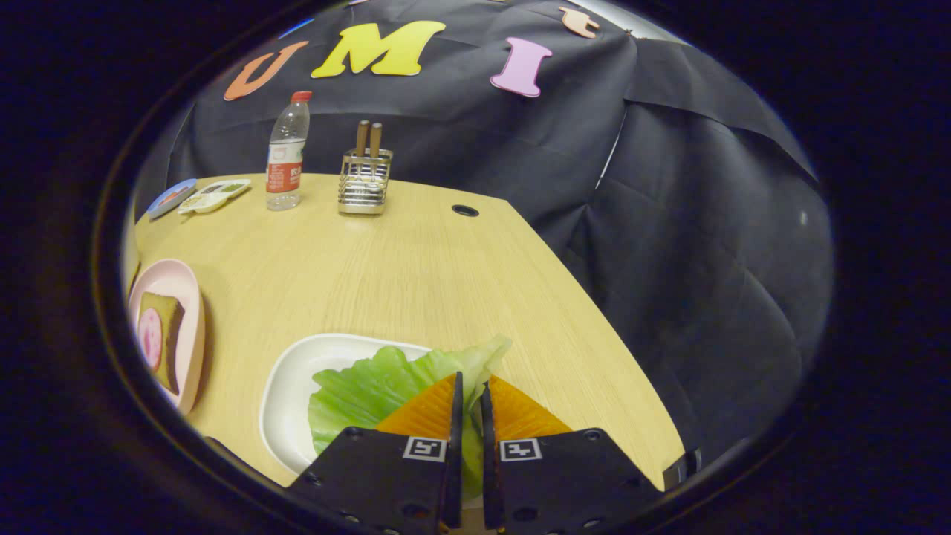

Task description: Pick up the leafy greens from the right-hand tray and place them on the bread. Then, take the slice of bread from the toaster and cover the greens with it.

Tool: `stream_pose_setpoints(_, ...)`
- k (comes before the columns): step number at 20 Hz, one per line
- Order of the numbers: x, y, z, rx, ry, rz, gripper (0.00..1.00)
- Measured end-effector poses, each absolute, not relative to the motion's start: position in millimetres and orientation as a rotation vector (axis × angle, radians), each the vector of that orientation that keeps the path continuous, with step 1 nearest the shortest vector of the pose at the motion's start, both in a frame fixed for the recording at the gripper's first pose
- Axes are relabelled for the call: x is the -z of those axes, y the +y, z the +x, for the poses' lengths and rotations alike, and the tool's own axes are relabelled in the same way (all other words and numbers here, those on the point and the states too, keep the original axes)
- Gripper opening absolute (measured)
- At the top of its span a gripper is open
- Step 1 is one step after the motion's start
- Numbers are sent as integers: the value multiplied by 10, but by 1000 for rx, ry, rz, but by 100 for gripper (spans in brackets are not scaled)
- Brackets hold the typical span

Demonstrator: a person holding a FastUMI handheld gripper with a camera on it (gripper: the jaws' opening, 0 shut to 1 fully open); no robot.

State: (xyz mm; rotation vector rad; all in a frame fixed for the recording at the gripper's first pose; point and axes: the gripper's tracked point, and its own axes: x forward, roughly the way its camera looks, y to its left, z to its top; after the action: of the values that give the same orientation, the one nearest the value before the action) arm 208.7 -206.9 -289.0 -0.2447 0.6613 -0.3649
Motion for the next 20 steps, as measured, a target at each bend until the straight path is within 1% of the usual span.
stream_pose_setpoints(1,2833,-2090,2053,382,651,-243,11)
stream_pose_setpoints(2,2806,-2096,2061,380,636,-237,1)
stream_pose_setpoints(12,2013,-1842,1839,342,472,-217,0)
stream_pose_setpoints(20,1457,-1240,1616,254,363,-249,0)
